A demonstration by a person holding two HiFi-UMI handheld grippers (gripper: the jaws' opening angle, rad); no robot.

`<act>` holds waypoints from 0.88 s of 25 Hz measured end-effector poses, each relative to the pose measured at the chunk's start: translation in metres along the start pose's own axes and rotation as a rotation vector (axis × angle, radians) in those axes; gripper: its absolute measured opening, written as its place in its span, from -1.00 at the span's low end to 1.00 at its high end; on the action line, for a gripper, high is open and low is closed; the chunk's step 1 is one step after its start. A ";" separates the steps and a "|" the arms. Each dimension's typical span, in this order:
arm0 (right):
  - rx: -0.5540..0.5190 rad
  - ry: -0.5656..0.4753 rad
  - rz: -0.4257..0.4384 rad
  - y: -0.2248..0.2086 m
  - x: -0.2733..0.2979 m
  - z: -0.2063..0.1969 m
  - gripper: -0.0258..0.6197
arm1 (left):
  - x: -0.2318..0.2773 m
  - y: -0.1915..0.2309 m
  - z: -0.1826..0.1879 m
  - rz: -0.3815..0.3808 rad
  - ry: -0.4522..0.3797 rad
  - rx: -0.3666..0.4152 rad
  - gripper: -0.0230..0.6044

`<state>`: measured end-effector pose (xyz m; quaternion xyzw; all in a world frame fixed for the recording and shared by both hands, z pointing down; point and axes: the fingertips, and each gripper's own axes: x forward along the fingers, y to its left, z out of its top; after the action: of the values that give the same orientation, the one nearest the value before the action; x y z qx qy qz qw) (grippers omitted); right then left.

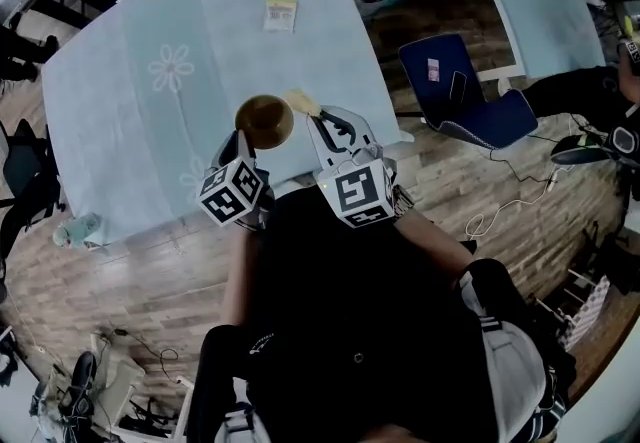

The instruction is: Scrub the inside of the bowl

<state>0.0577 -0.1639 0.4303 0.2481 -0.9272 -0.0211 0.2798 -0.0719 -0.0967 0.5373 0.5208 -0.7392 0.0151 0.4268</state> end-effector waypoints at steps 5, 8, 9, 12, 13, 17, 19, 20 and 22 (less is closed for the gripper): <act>0.081 -0.019 0.043 -0.022 -0.006 -0.012 -0.79 | 0.033 0.011 -0.032 0.057 0.037 -0.094 -0.87; 0.109 -0.012 0.077 -0.027 -0.010 -0.021 -0.79 | 0.054 0.016 -0.052 0.080 0.060 -0.171 -0.87; 0.117 -0.010 0.088 -0.029 -0.011 -0.023 -0.79 | 0.060 0.018 -0.057 0.090 0.065 -0.201 -0.87; 0.135 -0.003 0.118 -0.032 -0.015 -0.031 -0.79 | 0.075 0.025 -0.073 0.133 0.072 -0.295 -0.87; 0.139 -0.001 0.124 -0.033 -0.016 -0.034 -0.79 | 0.080 0.027 -0.078 0.142 0.074 -0.324 -0.87; 0.148 0.009 0.146 -0.032 -0.020 -0.043 -0.79 | 0.101 0.030 -0.096 0.125 0.066 -0.468 -0.87; 0.149 0.015 0.158 -0.031 -0.022 -0.047 -0.79 | 0.110 0.031 -0.103 0.117 0.060 -0.515 -0.87; 0.149 0.017 0.163 -0.031 -0.023 -0.049 -0.79 | 0.116 0.031 -0.106 0.113 0.063 -0.524 -0.87; 0.152 0.019 0.168 -0.032 -0.024 -0.051 -0.79 | 0.126 0.029 -0.111 0.108 0.077 -0.533 -0.87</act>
<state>0.1161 -0.1757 0.4557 0.1901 -0.9410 0.0752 0.2698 -0.0383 -0.1269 0.7019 0.3491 -0.7271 -0.1375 0.5750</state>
